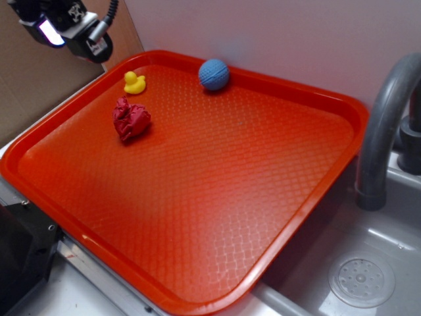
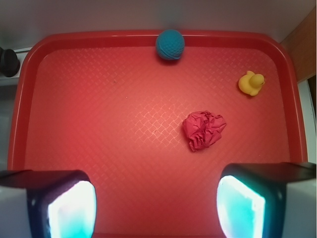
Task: Grab the blue ball.
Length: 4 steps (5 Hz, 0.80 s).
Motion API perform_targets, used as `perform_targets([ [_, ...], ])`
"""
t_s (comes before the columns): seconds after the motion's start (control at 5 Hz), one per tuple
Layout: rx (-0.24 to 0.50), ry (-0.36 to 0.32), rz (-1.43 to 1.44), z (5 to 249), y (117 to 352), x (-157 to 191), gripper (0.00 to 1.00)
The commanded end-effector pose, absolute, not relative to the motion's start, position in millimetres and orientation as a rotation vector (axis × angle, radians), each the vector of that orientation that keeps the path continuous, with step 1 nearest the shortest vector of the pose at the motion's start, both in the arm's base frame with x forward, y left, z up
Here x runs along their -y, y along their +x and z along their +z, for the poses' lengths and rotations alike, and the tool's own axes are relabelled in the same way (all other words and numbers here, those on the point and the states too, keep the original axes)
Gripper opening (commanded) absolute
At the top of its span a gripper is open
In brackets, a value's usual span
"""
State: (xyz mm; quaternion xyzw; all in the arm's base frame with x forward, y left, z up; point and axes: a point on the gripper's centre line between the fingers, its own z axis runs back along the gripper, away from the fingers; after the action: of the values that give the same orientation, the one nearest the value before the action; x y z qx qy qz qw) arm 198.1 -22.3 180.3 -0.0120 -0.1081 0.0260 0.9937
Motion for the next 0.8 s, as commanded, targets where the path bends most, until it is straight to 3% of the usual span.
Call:
perform_targets([
  [0.0,0.301,0.023,0.09,111.5,294.1,1.5,1.0],
  [0.4,0.281,0.035,0.079,77.9,333.2,-7.2,1.0],
  [0.6,0.32,0.028,0.04,69.6,345.1,2.5,1.0],
])
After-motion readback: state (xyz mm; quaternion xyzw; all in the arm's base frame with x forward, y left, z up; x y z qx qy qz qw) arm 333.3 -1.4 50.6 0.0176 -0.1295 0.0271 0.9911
